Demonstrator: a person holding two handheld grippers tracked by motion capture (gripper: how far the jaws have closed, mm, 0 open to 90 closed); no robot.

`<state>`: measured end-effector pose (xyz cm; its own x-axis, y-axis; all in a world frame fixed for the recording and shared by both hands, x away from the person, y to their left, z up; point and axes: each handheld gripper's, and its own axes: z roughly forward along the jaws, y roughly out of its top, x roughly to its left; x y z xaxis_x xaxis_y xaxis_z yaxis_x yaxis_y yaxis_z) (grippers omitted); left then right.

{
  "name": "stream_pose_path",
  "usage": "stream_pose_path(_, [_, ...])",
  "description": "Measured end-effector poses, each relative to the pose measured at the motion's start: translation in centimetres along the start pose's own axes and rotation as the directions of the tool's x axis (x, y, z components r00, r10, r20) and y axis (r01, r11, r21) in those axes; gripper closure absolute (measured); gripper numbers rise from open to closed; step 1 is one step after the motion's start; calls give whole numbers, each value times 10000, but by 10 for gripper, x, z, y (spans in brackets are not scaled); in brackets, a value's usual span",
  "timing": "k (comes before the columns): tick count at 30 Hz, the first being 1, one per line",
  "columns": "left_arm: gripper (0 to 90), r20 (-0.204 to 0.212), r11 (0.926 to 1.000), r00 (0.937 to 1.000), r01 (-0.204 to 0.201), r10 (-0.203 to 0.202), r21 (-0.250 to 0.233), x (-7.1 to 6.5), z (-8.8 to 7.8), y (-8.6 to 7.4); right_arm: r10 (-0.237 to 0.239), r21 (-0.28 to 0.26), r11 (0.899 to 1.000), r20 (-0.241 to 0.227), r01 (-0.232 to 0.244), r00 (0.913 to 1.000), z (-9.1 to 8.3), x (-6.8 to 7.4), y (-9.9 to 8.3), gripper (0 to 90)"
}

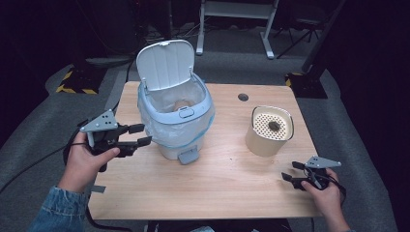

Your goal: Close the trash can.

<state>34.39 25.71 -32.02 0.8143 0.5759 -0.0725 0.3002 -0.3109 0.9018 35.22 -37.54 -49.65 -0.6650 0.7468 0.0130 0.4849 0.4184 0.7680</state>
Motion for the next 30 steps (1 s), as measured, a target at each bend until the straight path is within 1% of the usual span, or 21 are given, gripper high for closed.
stream_pose_path(2, [467,94,9999,9999,41,-39,-163,3,-2,5,-97,28,9999,32,97,9999,2,0,-1,276])
stream_pose_path(4, [476,212,9992,9998,-8,16,-391,8,-4,11,-129,74,9999,41,128,9999,5,0,-3,269])
stream_pose_path(5, [477,194,9991,9998,-98,107,-424,10,-5,14,-88,253,9996,21,88,10000,6,-1,-4,269])
stream_pose_path(6, [478,136,9989,9996,-248,254,-400,11,-6,17,-117,259,9996,53,115,9999,6,-1,-4,270])
stream_pose_path(8, [492,148,9982,9992,-353,361,-483,13,-8,23,-51,269,9996,139,47,9999,6,-2,-3,271])
stream_pose_path(12, [504,400,9970,9987,-296,325,-716,18,-12,37,-69,272,9996,160,65,9998,7,-2,-3,268])
stream_pose_path(14, [511,292,9968,9990,-331,353,-722,21,-12,44,-60,276,9996,154,56,9999,7,-2,-3,267])
stream_pose_path(17, [519,316,9960,9993,-176,205,-877,25,-12,52,-54,277,9996,155,50,9999,7,-2,-3,267])
stream_pose_path(19, [529,197,9957,9995,-232,250,-896,29,-13,59,-58,274,9996,157,54,9999,7,-2,-3,267])
stream_pose_path(22, [551,238,9952,9995,-178,202,-966,34,-14,68,-49,279,9996,161,44,9999,7,-2,-3,267])
stream_pose_path(25, [568,115,9953,9997,-199,211,-943,40,-14,77,-46,280,9996,161,42,9999,7,-2,-3,267])
stream_pose_path(27, [581,359,9948,9993,-43,80,-1018,44,-13,85,-48,281,9996,160,43,9999,7,-2,-3,267])
stream_pose_path(29, [601,349,9942,9993,-90,128,-1075,47,-11,91,-48,280,9996,158,43,9999,7,-2,-3,267])
stream_pose_path(30, [627,411,9941,9991,-88,133,-1078,49,-11,95,-47,283,9996,156,43,9999,7,-2,-3,267])
